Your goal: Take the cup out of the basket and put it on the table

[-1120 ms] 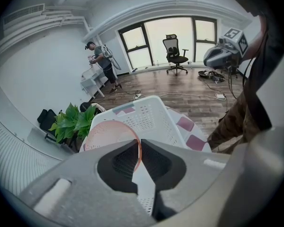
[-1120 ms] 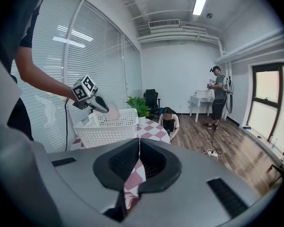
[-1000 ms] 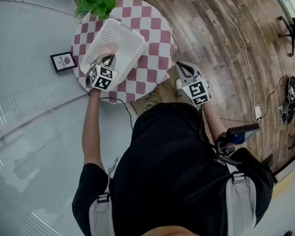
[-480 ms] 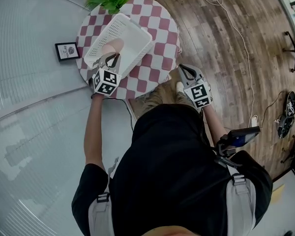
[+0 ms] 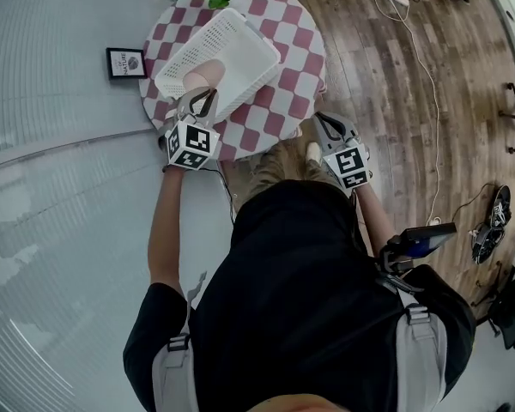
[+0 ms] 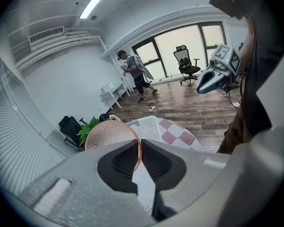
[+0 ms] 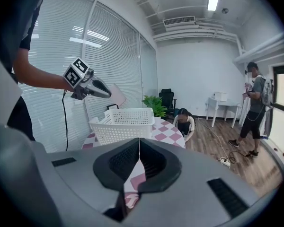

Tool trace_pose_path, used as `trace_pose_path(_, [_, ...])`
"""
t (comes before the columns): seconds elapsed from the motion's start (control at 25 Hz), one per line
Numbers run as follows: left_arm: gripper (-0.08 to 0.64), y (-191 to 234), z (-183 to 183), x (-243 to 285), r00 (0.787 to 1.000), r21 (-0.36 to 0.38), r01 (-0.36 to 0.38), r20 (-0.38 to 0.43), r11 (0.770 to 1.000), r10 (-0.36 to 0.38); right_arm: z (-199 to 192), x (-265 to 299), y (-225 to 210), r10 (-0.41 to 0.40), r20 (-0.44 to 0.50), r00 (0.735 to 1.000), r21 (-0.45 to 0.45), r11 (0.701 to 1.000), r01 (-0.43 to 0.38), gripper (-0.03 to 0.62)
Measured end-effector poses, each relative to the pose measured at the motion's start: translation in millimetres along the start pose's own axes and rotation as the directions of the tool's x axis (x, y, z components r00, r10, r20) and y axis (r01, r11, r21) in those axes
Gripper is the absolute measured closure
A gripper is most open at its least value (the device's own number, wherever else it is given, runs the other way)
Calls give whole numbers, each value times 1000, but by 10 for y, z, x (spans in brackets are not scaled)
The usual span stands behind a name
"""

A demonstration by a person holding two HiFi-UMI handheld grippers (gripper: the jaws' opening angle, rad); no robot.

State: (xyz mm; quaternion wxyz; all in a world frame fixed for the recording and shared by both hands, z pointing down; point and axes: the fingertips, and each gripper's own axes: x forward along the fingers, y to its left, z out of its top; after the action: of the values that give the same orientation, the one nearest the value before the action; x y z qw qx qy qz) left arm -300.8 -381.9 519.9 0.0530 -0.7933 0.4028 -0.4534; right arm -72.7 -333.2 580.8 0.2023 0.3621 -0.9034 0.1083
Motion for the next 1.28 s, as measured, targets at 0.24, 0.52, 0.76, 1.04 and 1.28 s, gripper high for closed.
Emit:
trace_pose_path(0.24, [537,-110,3,-219,998,-31,-56,29,998,57,-22,21,99,44,1,999,-23,999,-44,580])
trace_pose_path(0.52, [538,-303,76,-467,988,-95,-106,104,990,115,-47,22,191,83,-5,997,-42,996,-83,580])
trace_pose_path(0.76, [538,-455,-9,-694,977,-128,-142,144,982,160,-39,73,356,137,-6,991,-67,988,-137,580])
trace_pose_path(1.04, [538,-756,1,-764,965,-165,-144,193,976,175,-42,-6,403,157,4,988,-110,982,-155,580])
trace_pose_path(1.28, [538,-993,-20,-794,956,-242,-129,227,962,186,-78,-78,470,180,7,984,-115,977,-178,580])
